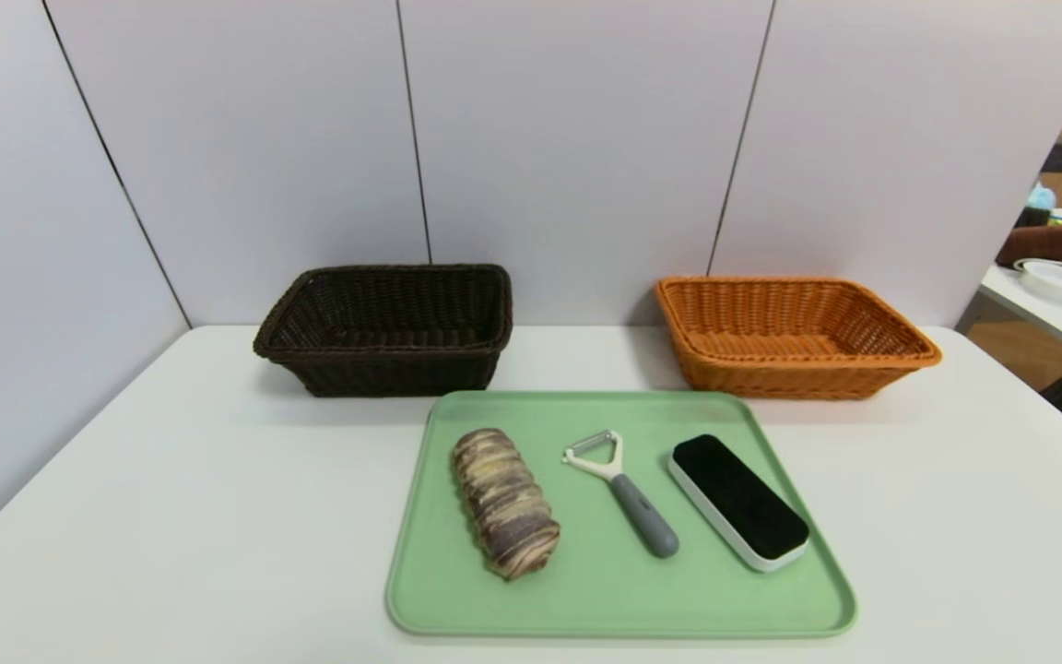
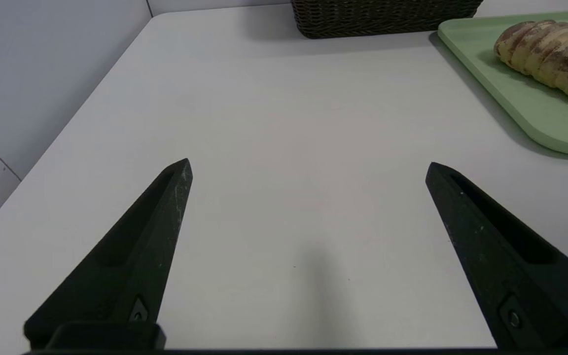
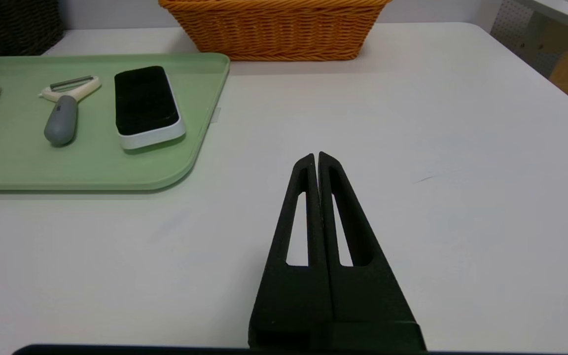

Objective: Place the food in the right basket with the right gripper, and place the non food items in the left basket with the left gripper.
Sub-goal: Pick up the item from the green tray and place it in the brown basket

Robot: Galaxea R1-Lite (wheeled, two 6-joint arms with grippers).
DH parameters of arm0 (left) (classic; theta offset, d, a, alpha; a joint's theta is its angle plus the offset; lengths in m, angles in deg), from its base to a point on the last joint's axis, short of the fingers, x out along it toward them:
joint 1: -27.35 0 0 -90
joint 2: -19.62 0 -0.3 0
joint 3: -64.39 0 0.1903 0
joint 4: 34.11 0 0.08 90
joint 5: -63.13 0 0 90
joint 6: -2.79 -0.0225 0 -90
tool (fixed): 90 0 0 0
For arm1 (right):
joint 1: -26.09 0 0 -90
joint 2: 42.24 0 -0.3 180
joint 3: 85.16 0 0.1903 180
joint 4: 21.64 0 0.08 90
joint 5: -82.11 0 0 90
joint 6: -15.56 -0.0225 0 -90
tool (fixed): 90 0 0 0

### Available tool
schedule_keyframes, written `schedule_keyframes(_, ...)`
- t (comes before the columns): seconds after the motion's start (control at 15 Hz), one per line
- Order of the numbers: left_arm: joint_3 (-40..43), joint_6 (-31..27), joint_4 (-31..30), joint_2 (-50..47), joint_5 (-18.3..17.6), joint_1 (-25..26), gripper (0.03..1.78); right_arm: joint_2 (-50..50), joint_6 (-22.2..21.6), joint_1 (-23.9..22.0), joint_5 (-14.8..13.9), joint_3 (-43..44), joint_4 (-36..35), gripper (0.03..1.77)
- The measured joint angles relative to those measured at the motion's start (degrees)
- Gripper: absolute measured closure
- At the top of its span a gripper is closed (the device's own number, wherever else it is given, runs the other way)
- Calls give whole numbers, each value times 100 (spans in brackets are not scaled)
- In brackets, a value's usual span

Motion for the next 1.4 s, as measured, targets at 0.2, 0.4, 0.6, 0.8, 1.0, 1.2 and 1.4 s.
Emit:
schedule_keyframes(0.2,0,1,-12,0,2,0,12,0,-2,0,-2,0,2,175)
schedule_keyframes(0.4,0,56,-2,0,2,0,12,0,26,0,1,0,5,175)
schedule_keyframes(0.6,0,32,-12,0,10,0,12,0,154,-1,32,0,-17,175)
schedule_keyframes(0.8,0,-10,-21,0,2,-5,12,0,202,0,49,0,-30,175)
schedule_keyframes(1.0,0,-5,-21,0,2,-16,12,0,236,0,55,5,0,175)
schedule_keyframes(1.2,0,-5,-23,0,2,-18,12,0,208,2,46,16,0,175)
schedule_keyframes(1.4,0,-18,-21,0,2,-18,12,0,197,2,4,7,-26,175)
